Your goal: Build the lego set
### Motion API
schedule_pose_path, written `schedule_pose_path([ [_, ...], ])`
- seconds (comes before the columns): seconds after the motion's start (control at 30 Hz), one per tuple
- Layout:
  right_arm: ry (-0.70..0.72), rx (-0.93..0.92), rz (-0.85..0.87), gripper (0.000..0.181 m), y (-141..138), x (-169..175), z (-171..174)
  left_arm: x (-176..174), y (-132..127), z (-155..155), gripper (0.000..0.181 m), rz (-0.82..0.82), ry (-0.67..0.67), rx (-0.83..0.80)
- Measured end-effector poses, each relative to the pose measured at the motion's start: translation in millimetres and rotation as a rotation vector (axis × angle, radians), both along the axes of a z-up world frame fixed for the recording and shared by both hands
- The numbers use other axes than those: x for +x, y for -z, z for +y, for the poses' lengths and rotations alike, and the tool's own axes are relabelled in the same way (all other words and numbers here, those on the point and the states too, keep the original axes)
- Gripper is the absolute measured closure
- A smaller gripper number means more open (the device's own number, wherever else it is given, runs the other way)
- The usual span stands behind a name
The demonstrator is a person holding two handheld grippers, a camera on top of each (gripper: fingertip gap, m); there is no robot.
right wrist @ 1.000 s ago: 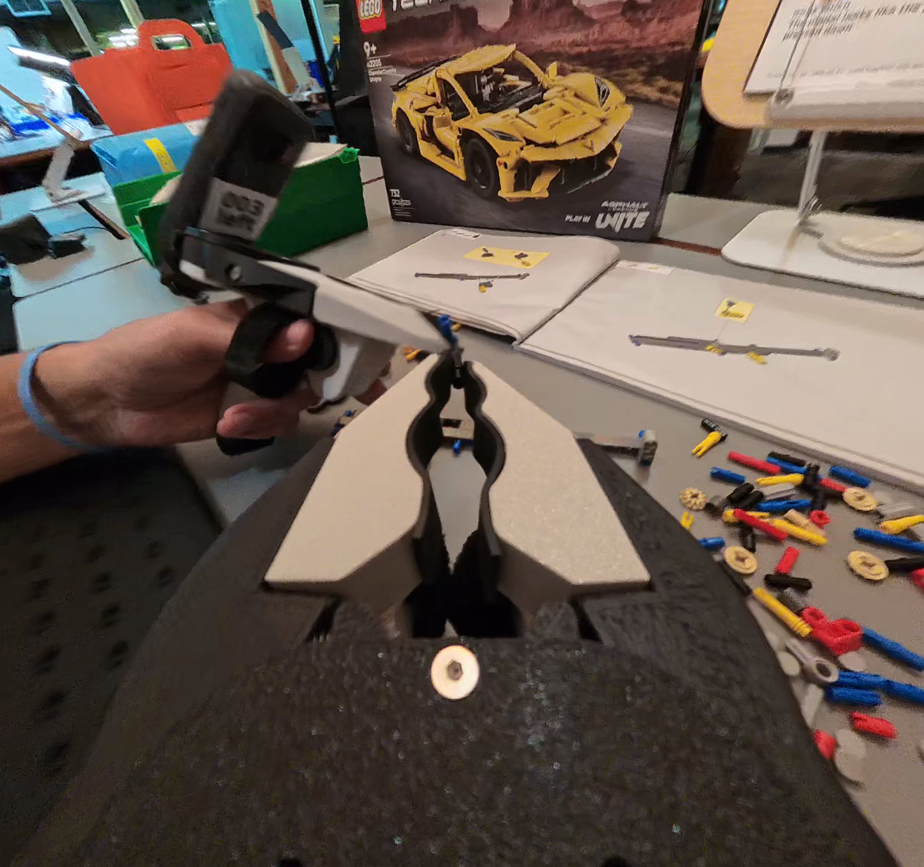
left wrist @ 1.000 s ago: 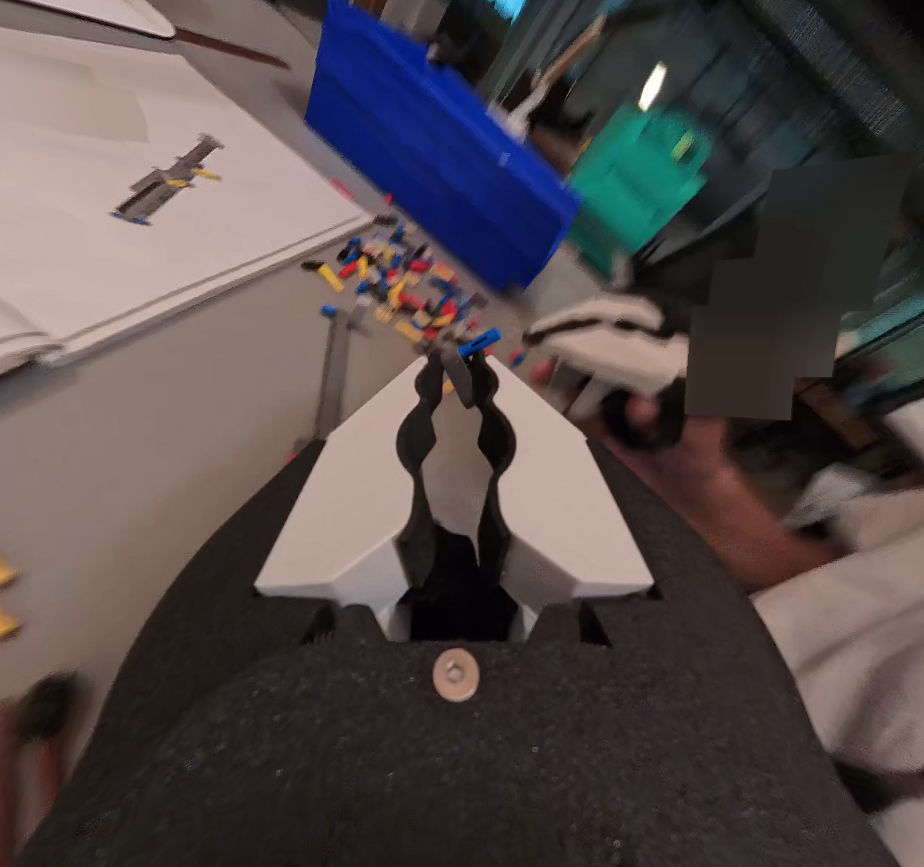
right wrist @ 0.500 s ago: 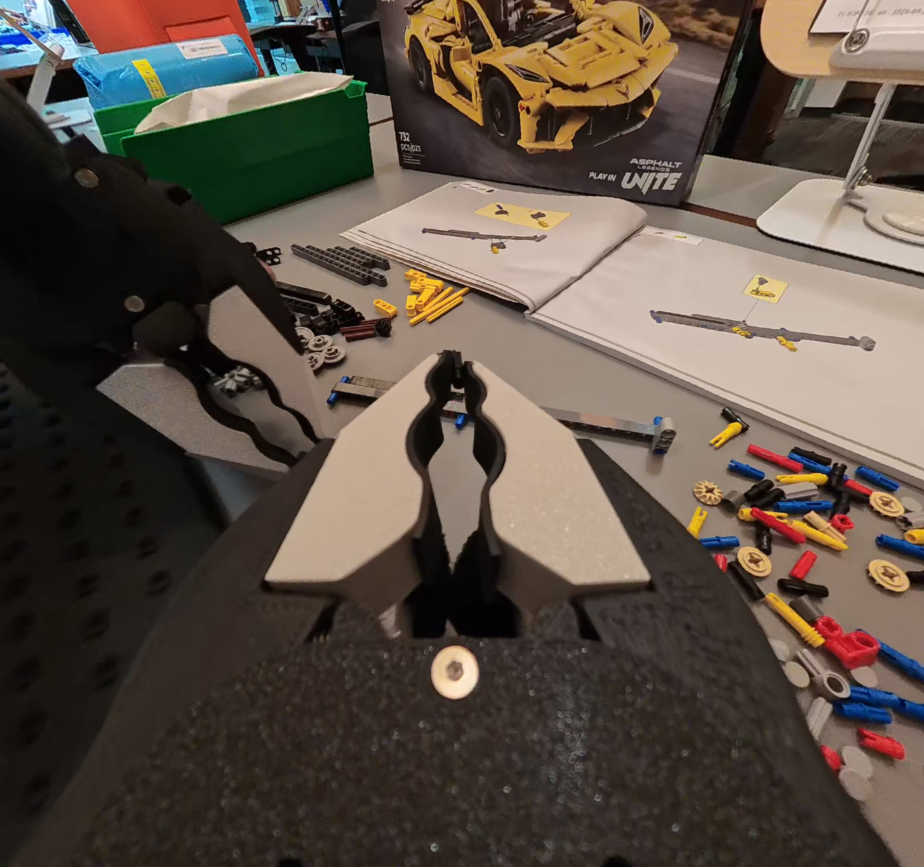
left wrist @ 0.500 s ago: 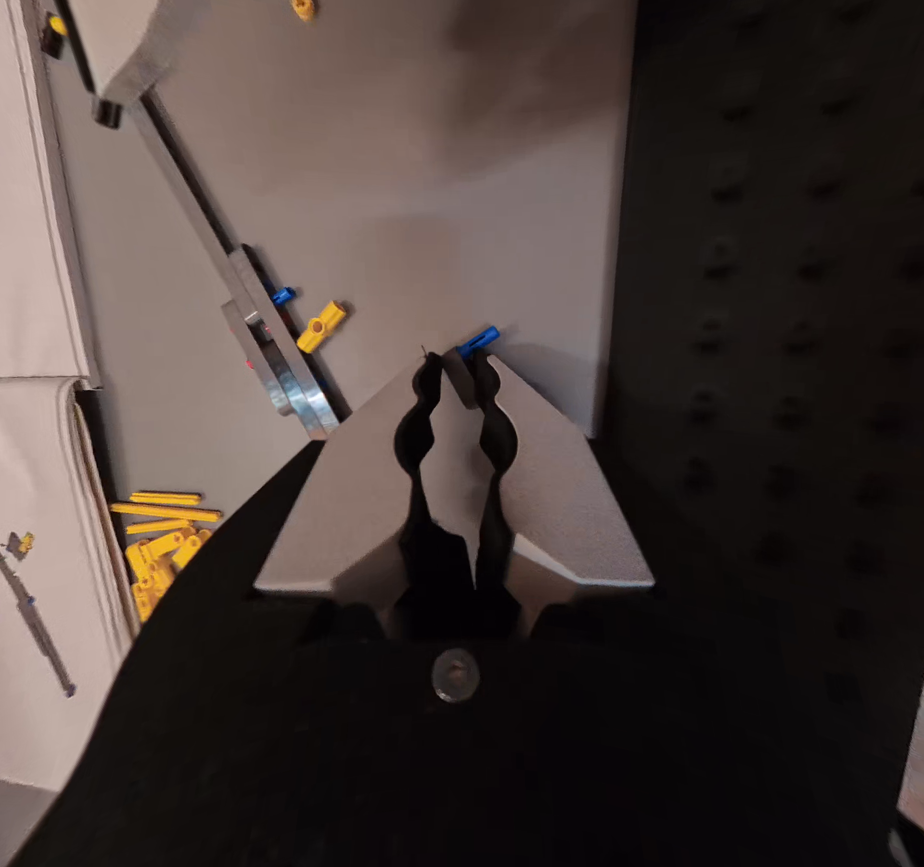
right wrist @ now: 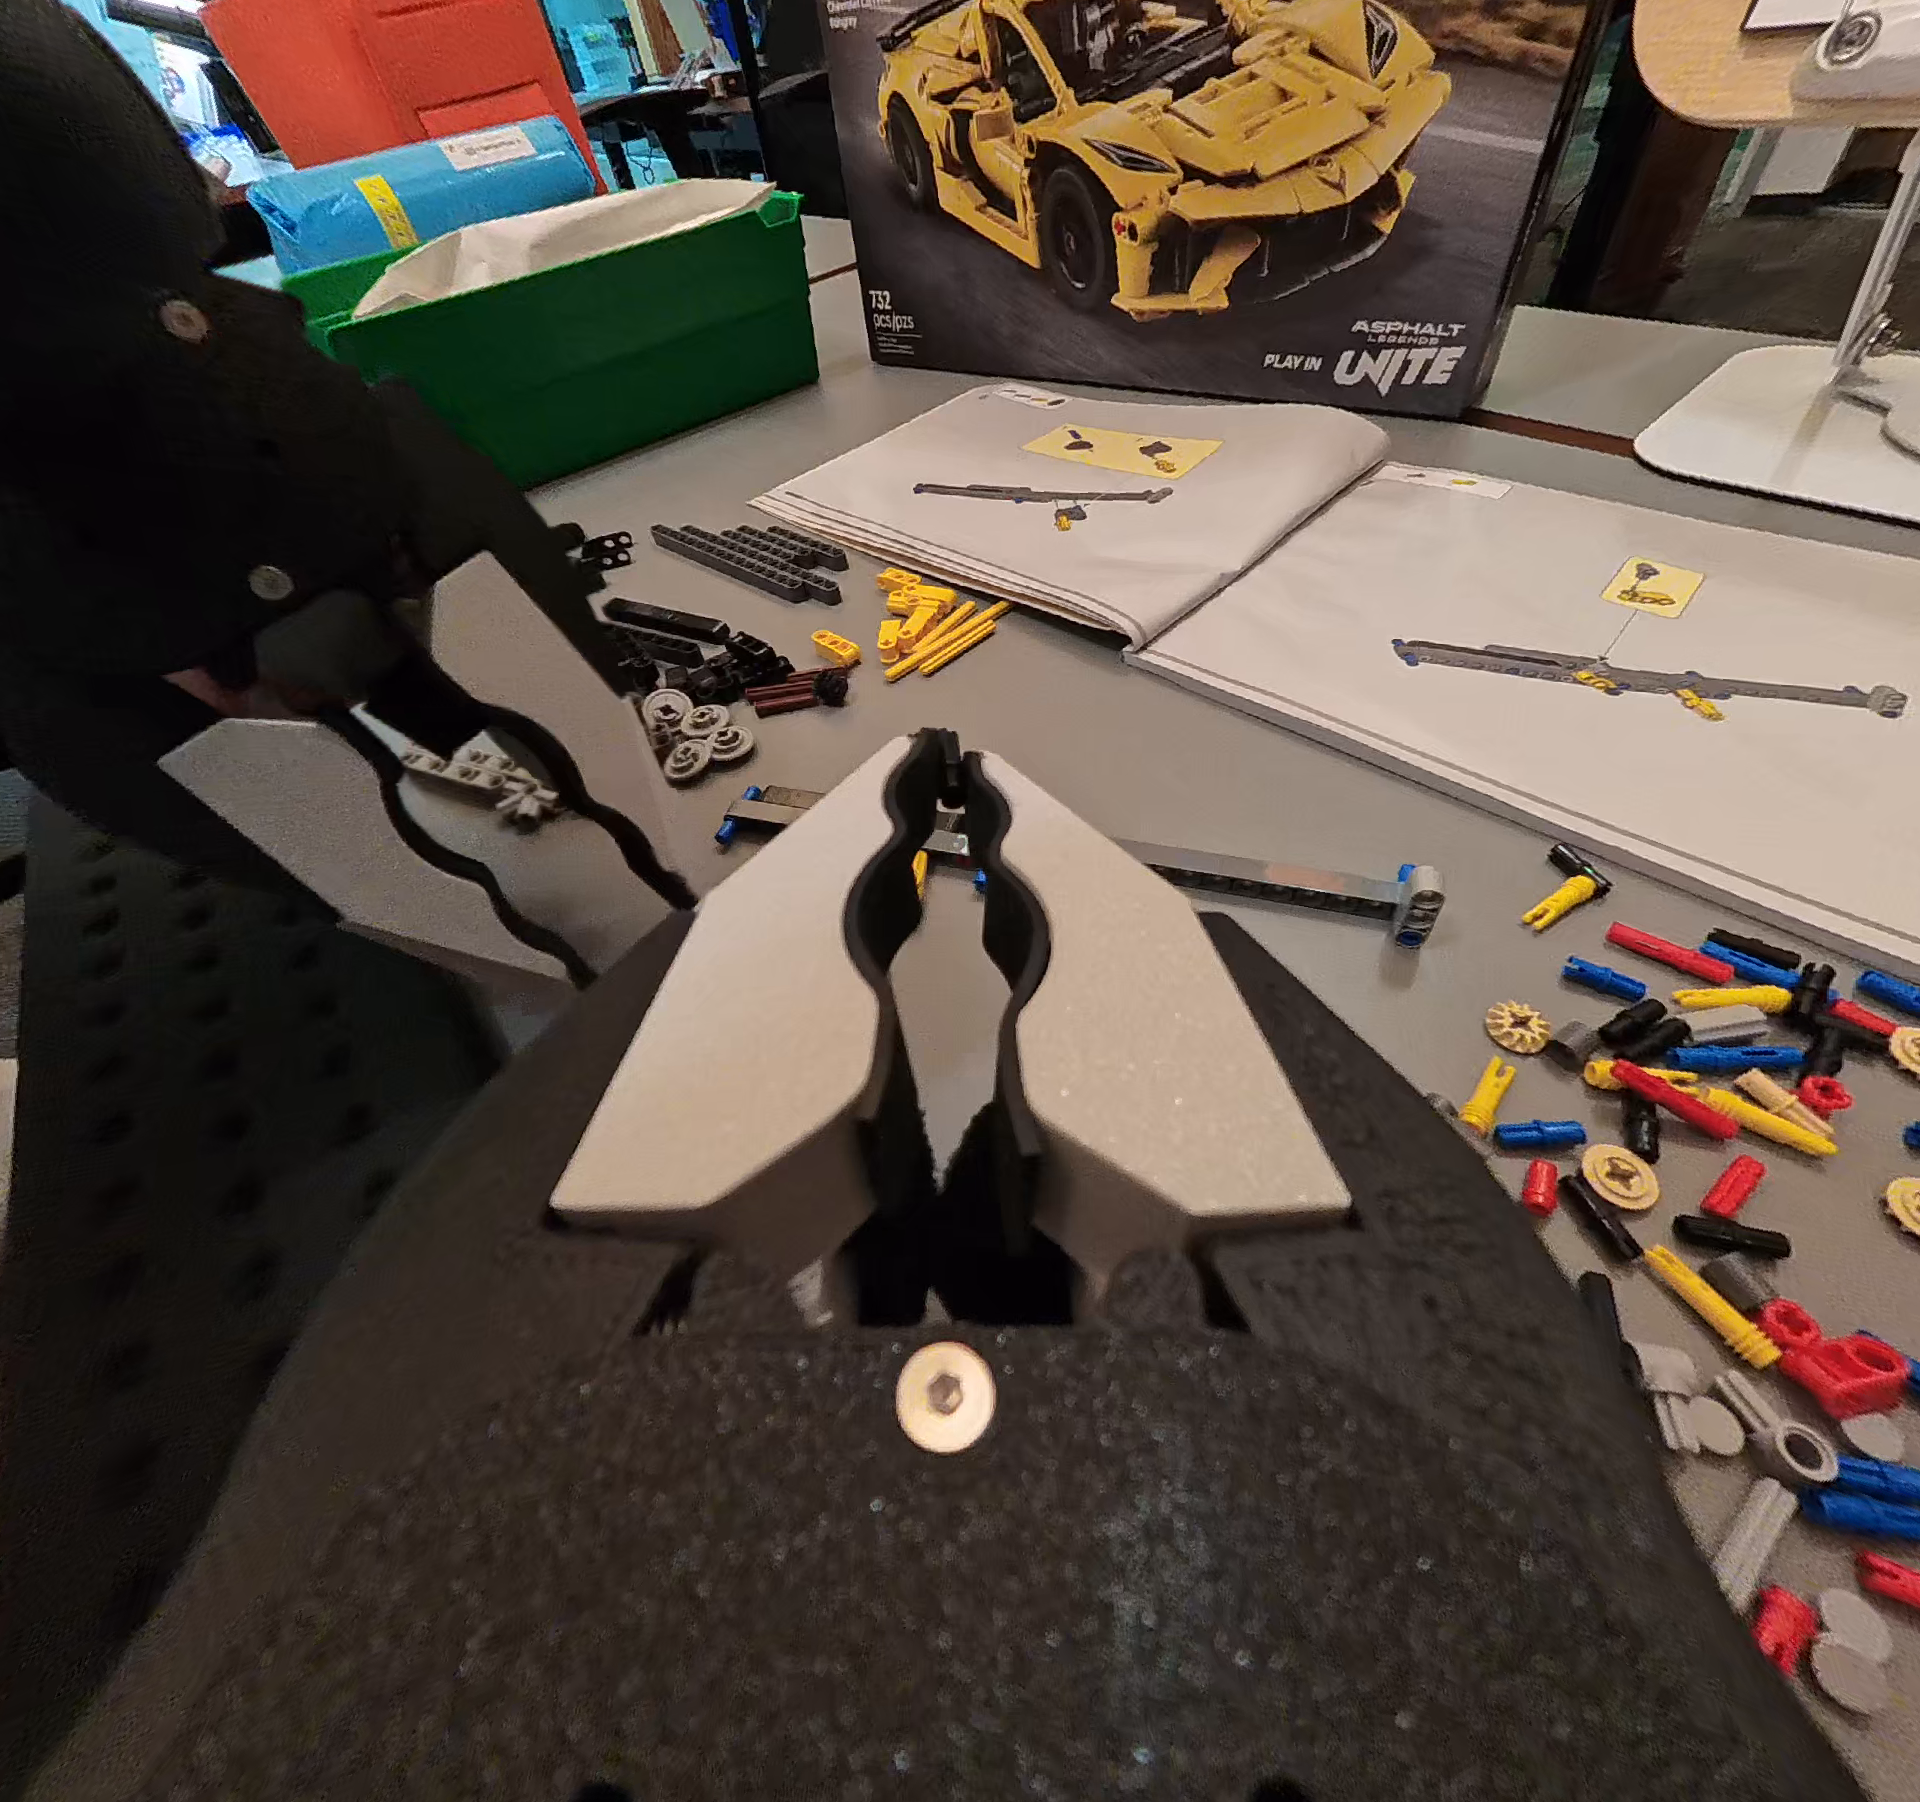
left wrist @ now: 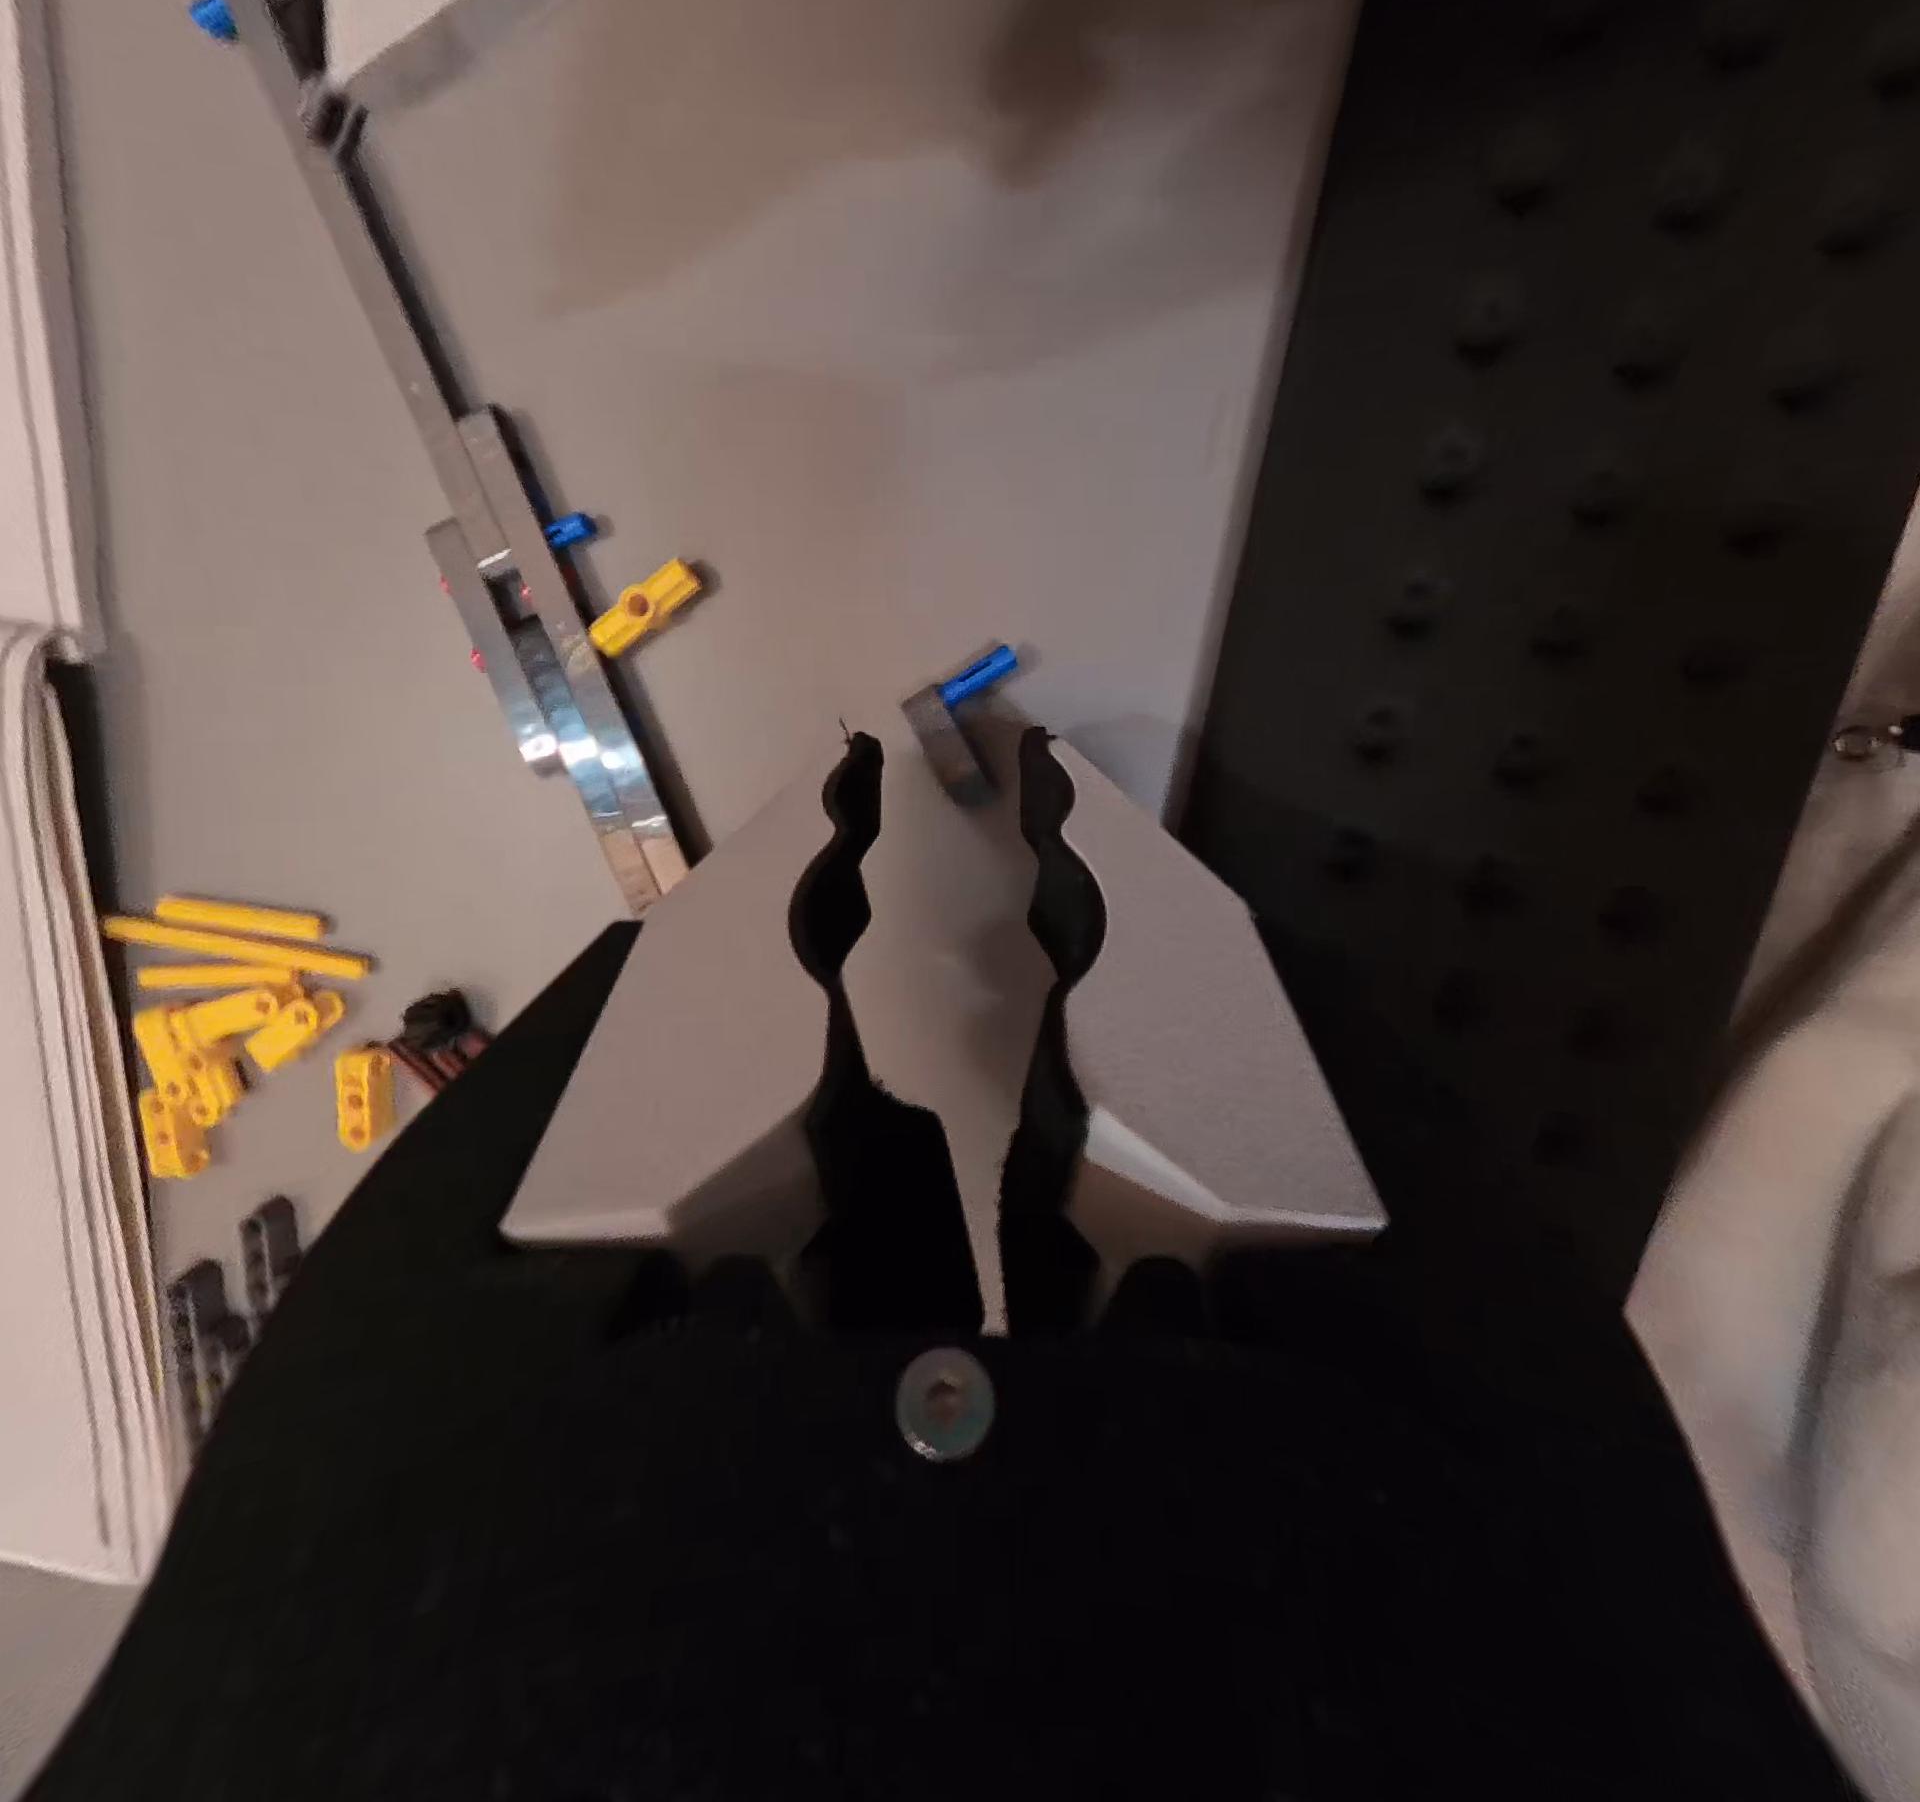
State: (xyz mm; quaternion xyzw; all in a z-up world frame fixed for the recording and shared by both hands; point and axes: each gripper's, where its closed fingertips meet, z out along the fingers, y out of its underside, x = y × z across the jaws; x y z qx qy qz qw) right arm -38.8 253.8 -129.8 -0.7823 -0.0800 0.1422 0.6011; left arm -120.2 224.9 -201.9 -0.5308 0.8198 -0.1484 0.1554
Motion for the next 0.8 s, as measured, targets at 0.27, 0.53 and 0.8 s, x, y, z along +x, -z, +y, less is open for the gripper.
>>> schedule_pose_path([
  [0.27,-0.008,0.004,0.011,0.177,-1,-1,-1,-2,6,4,0.155,-0.112,-0.206,-0.126],
  [0.53,-0.017,0.005,0.009,0.177,-1,-2,-1,0,13,7,0.174,-0.164,-0.250,-0.159],
  [0.8,-0.214,-0.050,-0.053,0.177,12,-39,-8,20,-18,21,0.174,-0.356,-0.167,-0.037],
])
